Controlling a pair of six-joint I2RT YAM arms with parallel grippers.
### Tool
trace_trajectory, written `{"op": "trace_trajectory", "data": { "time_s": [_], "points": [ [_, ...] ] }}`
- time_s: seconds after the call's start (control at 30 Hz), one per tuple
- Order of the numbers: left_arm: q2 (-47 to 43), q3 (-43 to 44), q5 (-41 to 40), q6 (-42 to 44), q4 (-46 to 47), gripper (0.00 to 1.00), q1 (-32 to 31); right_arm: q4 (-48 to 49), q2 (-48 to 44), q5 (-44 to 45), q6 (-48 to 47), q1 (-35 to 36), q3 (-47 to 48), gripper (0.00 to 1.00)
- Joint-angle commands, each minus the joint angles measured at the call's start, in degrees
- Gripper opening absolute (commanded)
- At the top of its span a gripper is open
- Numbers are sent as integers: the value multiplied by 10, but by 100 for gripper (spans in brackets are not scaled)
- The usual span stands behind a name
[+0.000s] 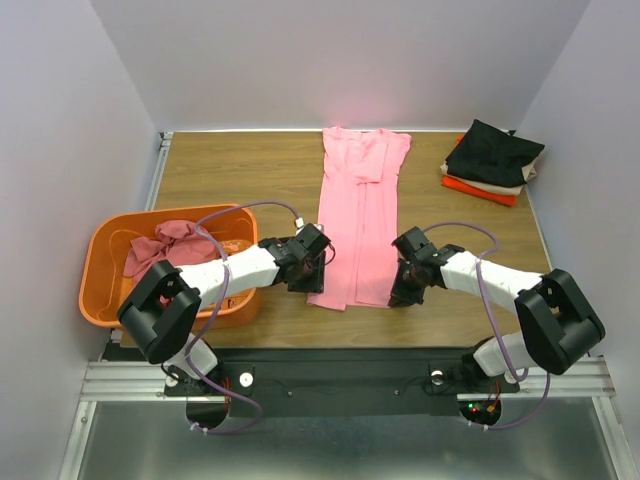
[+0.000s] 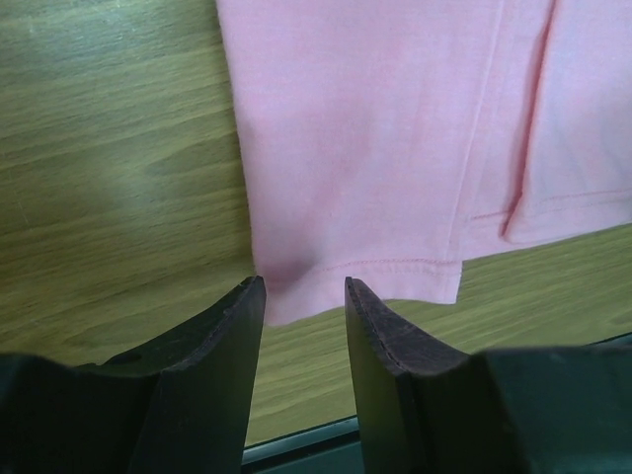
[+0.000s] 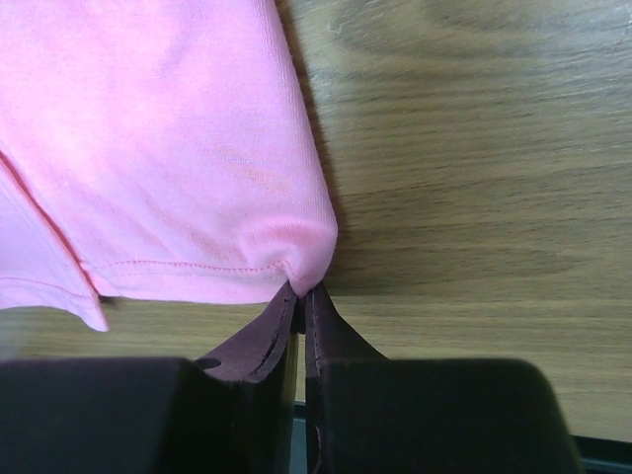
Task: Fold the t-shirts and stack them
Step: Fold the tshirt
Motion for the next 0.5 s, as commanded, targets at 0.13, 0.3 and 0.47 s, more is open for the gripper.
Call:
{"op": "trace_trajectory", "data": {
  "time_s": [0.13,0.3,0.47],
  "points": [
    [-2,-24,-6,-22,-18,49,4,-20,1,64,7,5,-1,6],
    [4,-36,12,-26,-9,48,4,-25,3,64,4,4,2,6],
    [1,-45,17,-36,-2,47,4,-29,-6,68,2,5,0,6]
  ]
}}
